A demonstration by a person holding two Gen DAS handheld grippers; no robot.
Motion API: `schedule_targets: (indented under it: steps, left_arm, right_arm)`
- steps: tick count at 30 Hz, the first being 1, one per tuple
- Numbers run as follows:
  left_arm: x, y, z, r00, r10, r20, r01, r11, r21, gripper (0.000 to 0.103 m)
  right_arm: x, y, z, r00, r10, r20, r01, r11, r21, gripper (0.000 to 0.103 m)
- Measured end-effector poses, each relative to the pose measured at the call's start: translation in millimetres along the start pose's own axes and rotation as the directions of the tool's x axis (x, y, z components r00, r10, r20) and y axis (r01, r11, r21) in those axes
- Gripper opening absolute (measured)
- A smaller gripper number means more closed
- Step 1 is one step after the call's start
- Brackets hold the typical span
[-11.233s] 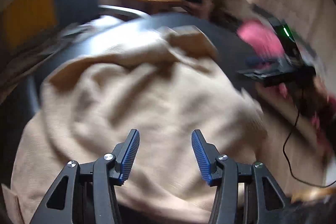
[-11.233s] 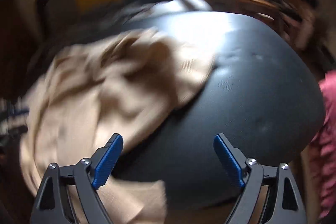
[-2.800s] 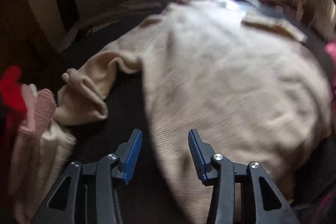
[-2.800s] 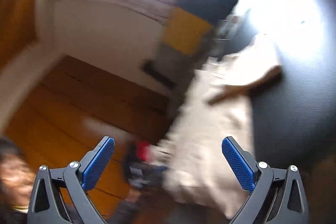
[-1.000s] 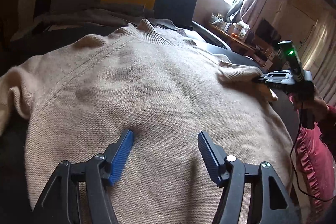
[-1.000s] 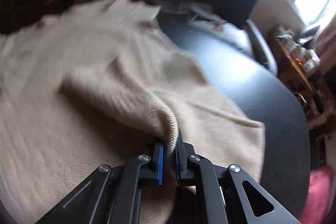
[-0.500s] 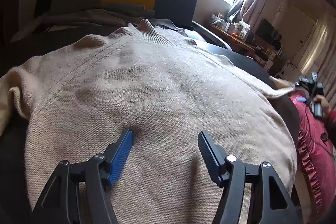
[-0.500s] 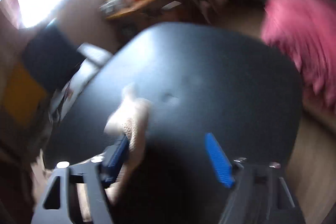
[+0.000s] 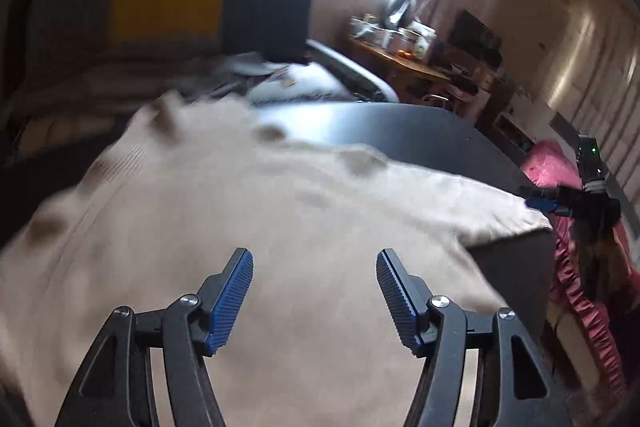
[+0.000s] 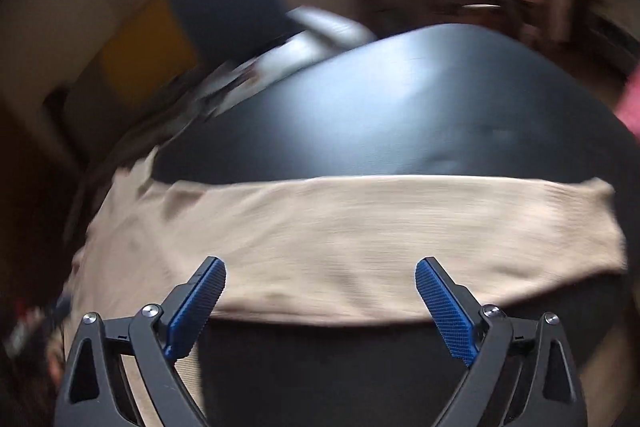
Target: Fold clothes
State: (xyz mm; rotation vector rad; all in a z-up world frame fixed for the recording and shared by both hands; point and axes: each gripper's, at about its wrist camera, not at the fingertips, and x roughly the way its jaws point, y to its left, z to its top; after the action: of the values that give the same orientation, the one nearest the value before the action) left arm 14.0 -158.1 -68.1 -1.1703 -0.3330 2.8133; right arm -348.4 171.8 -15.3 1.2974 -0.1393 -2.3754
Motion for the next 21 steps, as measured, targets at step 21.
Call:
schedule_targets:
  steps: [21]
  left_arm:
    - [187.5, -25.6, 82.9, 0.992, 0.046, -0.12, -0.029, 0.989, 0.143, 0.071]
  right_arm:
    - [90.0, -8.1, -1.7, 0.964, -0.264, 0.017, 0.264, 0.956, -0.124, 0.103]
